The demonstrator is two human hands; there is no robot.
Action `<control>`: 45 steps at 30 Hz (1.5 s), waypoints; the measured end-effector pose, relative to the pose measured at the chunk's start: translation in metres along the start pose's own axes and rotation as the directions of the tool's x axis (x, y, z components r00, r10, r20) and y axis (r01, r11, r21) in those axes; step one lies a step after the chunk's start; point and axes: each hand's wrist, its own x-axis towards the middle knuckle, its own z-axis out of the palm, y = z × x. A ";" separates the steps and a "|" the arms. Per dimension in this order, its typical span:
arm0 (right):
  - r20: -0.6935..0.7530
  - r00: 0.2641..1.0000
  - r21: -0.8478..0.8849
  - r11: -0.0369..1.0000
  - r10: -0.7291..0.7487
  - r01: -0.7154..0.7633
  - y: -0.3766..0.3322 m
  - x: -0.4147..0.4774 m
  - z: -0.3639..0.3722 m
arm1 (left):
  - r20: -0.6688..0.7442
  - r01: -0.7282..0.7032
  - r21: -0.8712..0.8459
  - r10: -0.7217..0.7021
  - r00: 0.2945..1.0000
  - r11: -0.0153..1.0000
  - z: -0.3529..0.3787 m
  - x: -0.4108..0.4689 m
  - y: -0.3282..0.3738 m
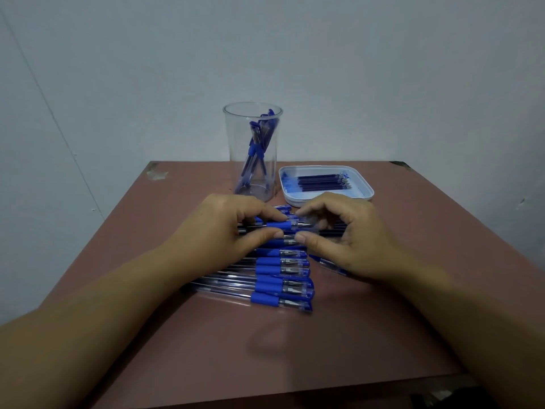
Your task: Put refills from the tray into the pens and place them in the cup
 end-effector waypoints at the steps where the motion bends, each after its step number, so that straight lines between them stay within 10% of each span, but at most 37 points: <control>1: -0.006 1.000 0.016 1.000 0.014 -0.014 -0.001 0.000 0.000 | -0.004 -0.003 0.005 0.003 1.000 1.000 0.000 0.000 0.000; 45: -0.013 0.997 0.021 0.997 0.080 -0.080 -0.006 0.000 -0.004 | -0.004 0.022 0.047 -0.022 1.000 0.999 -0.002 0.000 -0.003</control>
